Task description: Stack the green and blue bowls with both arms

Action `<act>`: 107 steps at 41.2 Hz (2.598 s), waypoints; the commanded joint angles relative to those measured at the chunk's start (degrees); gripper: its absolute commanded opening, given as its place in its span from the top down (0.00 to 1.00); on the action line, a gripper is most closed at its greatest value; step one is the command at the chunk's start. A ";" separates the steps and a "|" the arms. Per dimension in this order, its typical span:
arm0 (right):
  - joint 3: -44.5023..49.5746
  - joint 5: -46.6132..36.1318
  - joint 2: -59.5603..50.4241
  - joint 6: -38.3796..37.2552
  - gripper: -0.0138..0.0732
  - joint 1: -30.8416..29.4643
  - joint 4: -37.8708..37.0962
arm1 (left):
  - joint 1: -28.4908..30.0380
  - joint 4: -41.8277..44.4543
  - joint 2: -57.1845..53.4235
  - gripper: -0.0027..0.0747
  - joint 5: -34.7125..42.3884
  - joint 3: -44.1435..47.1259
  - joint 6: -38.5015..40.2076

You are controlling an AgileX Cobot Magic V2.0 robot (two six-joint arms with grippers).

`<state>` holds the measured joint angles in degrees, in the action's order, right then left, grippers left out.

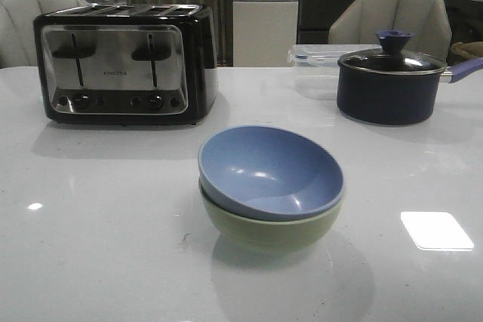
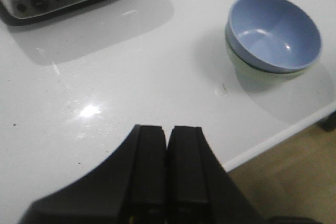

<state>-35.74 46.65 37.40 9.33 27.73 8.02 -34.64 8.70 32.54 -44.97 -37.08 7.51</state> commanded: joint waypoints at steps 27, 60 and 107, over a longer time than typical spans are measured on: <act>-1.39 -3.54 -0.05 0.01 0.78 0.02 -0.27 | 31.24 -11.72 -32.40 0.85 36.56 32.64 -11.70; -1.39 -3.52 -0.05 0.01 0.78 0.02 -0.27 | 31.77 -12.54 -34.04 0.85 48.23 37.48 -11.70; 1.29 -7.34 -6.29 0.01 0.78 -6.36 -0.38 | 31.77 -12.54 -33.92 0.85 48.23 37.48 -11.70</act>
<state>-34.41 45.59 33.96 9.33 24.69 8.03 -2.51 -3.46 -0.27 -2.21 0.20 -4.22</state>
